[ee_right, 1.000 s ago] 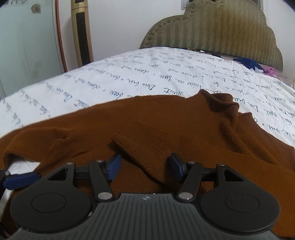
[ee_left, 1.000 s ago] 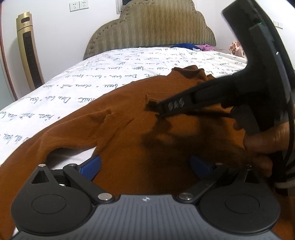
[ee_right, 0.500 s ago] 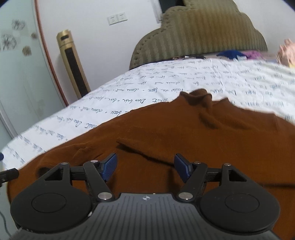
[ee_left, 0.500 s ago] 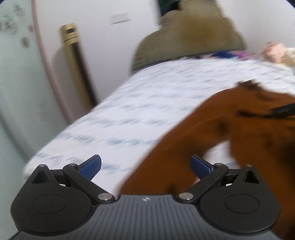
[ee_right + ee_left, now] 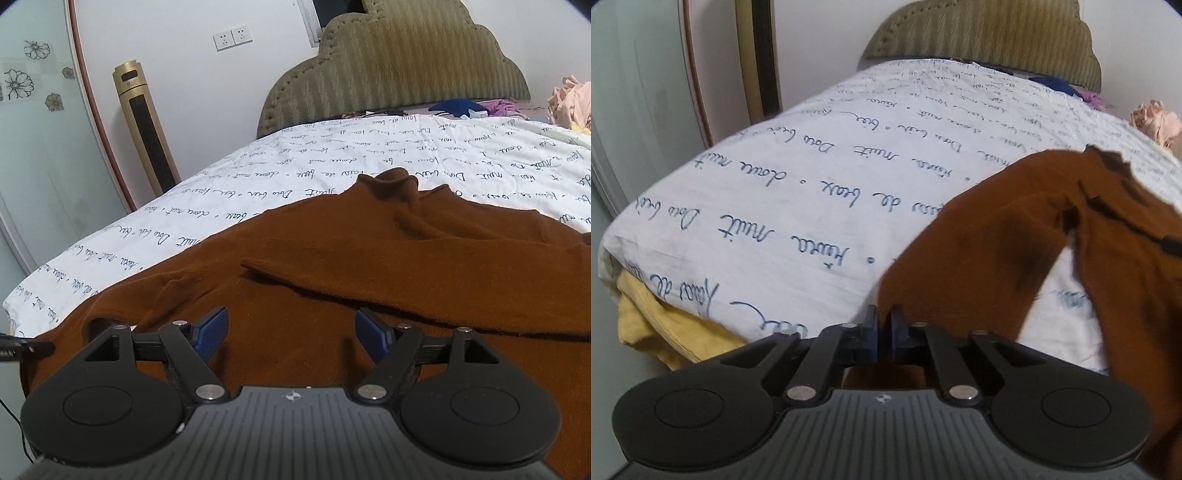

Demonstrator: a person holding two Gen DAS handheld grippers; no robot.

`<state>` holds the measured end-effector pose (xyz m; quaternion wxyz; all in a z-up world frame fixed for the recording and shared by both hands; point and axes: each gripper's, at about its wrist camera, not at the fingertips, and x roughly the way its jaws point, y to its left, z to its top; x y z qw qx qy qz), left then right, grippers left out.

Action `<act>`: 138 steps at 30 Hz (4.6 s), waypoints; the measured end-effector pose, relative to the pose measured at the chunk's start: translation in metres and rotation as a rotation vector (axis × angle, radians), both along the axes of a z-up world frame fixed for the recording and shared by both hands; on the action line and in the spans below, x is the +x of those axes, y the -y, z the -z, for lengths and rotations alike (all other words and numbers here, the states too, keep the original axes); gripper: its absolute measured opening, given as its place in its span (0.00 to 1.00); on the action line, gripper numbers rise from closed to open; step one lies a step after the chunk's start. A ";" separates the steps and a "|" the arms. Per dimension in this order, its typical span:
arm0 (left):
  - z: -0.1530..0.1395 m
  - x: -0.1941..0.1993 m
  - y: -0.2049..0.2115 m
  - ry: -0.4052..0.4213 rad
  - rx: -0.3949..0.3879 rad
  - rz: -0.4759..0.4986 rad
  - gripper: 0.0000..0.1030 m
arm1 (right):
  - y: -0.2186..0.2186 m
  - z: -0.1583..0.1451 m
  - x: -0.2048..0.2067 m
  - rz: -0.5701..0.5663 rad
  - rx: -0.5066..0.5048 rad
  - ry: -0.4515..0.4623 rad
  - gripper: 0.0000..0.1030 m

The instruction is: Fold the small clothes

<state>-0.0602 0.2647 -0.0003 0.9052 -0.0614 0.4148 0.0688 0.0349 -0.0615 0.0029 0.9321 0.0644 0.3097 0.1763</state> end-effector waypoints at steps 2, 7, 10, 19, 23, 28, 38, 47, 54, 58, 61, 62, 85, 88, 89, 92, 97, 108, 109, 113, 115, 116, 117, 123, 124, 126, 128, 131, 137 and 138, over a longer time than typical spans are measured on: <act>-0.014 -0.005 0.005 0.027 -0.051 0.022 0.04 | 0.000 0.000 -0.003 0.002 -0.009 0.005 0.73; -0.059 -0.006 0.032 0.135 -0.230 0.155 0.01 | 0.005 -0.003 -0.010 0.013 -0.008 0.017 0.75; -0.085 0.008 0.064 0.198 -0.344 0.292 0.01 | 0.010 -0.006 -0.013 0.025 0.000 0.026 0.76; -0.095 0.030 0.089 0.194 -0.048 0.360 0.28 | 0.034 -0.014 -0.030 0.061 -0.011 0.072 0.90; -0.069 0.009 0.036 0.178 0.058 0.269 1.00 | 0.039 -0.008 -0.030 0.068 0.023 0.048 0.90; -0.033 0.005 -0.010 0.054 -0.013 0.213 0.98 | 0.027 -0.004 -0.029 0.040 0.018 0.023 0.90; -0.010 0.012 -0.017 -0.044 -0.193 0.187 0.06 | -0.065 -0.013 -0.034 -0.490 0.201 -0.125 0.90; -0.052 0.012 0.001 0.036 -0.333 0.256 0.03 | -0.184 0.009 -0.063 -0.855 -0.059 -0.078 0.88; -0.049 0.009 -0.007 0.022 -0.179 0.217 0.06 | -0.208 0.021 -0.067 -0.901 -0.021 -0.089 0.90; -0.036 0.002 -0.032 -0.002 -0.158 0.114 0.10 | -0.204 0.029 -0.044 -0.891 0.209 -0.188 0.87; -0.036 -0.003 -0.057 0.036 -0.258 0.038 0.10 | -0.211 0.034 -0.027 -0.853 0.313 -0.266 0.64; -0.038 -0.005 -0.063 0.052 -0.295 0.018 0.10 | -0.214 0.036 -0.022 -0.833 0.319 -0.282 0.53; -0.025 0.058 0.053 0.014 -0.312 0.207 0.11 | -0.012 -0.048 0.044 -0.152 0.175 -0.069 0.52; -0.015 0.055 0.057 -0.015 -0.315 0.218 0.11 | 0.010 -0.031 0.033 -0.273 0.363 -0.174 0.52; -0.013 0.054 0.057 -0.020 -0.313 0.218 0.11 | 0.014 -0.026 0.030 -0.293 0.401 -0.206 0.52; -0.012 0.050 0.056 -0.020 -0.314 0.214 0.11 | 0.007 -0.014 0.017 -0.289 0.387 -0.272 0.52; -0.019 0.048 0.063 0.005 -0.311 0.238 0.11 | -0.014 0.009 -0.014 -0.392 0.375 -0.348 0.44; -0.037 0.055 0.119 0.068 -0.261 0.367 0.11 | 0.080 -0.051 -0.022 -0.142 0.218 -0.110 0.07; -0.035 0.058 0.125 0.061 -0.267 0.376 0.11 | 0.095 -0.058 -0.020 -0.088 0.199 -0.084 0.07; -0.025 0.069 0.150 0.032 -0.286 0.404 0.11 | 0.132 -0.066 -0.007 0.171 0.105 0.009 0.14; -0.021 0.072 0.158 0.018 -0.284 0.415 0.11 | 0.146 -0.058 -0.006 0.270 0.128 -0.005 0.39; -0.019 0.072 0.161 0.011 -0.282 0.420 0.11 | 0.152 -0.051 -0.010 0.286 0.188 -0.015 0.43; -0.017 0.072 0.164 0.004 -0.280 0.422 0.11 | 0.158 -0.044 -0.014 0.282 0.256 -0.030 0.43; -0.014 0.070 0.166 -0.003 -0.275 0.425 0.11 | 0.163 0.016 -0.022 0.291 0.641 -0.270 0.43; -0.014 0.070 0.166 -0.004 -0.277 0.423 0.11 | 0.158 0.024 -0.019 0.303 0.652 -0.285 0.42; -0.012 0.071 0.166 -0.007 -0.284 0.418 0.11 | 0.140 0.025 -0.016 0.343 0.647 -0.268 0.43; -0.010 0.072 0.168 -0.011 -0.292 0.415 0.11 | 0.125 0.025 -0.012 0.378 0.672 -0.246 0.49; -0.007 0.073 0.170 -0.020 -0.300 0.413 0.11 | 0.116 0.033 -0.010 0.476 0.751 -0.192 0.57; -0.001 0.074 0.171 -0.023 -0.286 0.397 0.11 | 0.107 0.039 -0.010 0.499 0.751 -0.124 0.24; -0.001 0.074 0.172 -0.017 -0.281 0.395 0.11 | 0.108 0.042 -0.008 0.488 0.758 -0.155 0.15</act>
